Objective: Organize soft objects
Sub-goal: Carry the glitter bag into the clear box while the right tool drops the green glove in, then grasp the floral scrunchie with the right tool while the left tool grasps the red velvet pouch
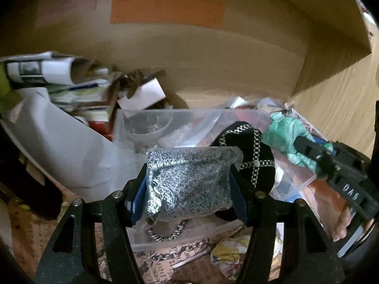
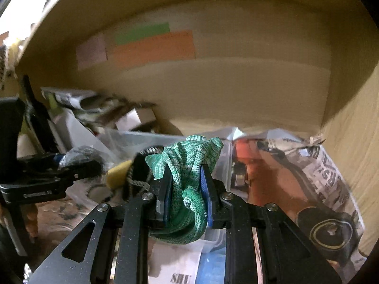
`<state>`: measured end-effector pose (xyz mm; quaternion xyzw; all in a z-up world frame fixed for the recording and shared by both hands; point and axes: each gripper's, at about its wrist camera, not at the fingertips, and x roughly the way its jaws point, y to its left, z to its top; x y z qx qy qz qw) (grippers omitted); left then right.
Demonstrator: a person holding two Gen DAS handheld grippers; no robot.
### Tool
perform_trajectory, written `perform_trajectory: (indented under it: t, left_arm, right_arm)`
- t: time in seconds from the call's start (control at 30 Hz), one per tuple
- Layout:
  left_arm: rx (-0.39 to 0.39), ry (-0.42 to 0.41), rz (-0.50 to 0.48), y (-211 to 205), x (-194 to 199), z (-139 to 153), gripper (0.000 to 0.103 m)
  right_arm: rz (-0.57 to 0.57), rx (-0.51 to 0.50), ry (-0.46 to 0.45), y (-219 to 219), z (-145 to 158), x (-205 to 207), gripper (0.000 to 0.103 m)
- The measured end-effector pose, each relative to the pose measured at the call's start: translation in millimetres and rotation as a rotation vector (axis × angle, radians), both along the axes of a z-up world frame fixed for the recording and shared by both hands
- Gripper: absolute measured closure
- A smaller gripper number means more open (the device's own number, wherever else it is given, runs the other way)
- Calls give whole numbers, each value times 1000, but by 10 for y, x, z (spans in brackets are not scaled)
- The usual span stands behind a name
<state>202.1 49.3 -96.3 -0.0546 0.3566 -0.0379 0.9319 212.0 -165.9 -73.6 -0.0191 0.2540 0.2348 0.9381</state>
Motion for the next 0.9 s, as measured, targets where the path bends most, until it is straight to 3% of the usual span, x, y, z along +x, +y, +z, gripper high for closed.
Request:
perform_trajectory:
  t: [0.3,0.43,0.53,0.7,0.77,0.9]
  left_arm:
    - [81,30,-29,-185,142,-153,42]
    - [85,42,-40,-202,138,-149,37]
    - [75,38,-39,-192,103,-123,31]
    - [64,-3,-36,-182,-65,15,26]
    - [62,-27,-33,-182,-143,77,17]
    - [75,-90,-16,-179,-381,221,7]
  right_arm:
    - [21,-75,46,141,-236,86,80]
    - [23,-91,49,160,-249,94,78]
    - [16,-105,53,157,-251,101,68]
    - [14,-107,36,124,-193,33,37]
    - [28,-86,24,104,-144,-40,28]
    - [33,-86,-32,93,-26,-233,21]
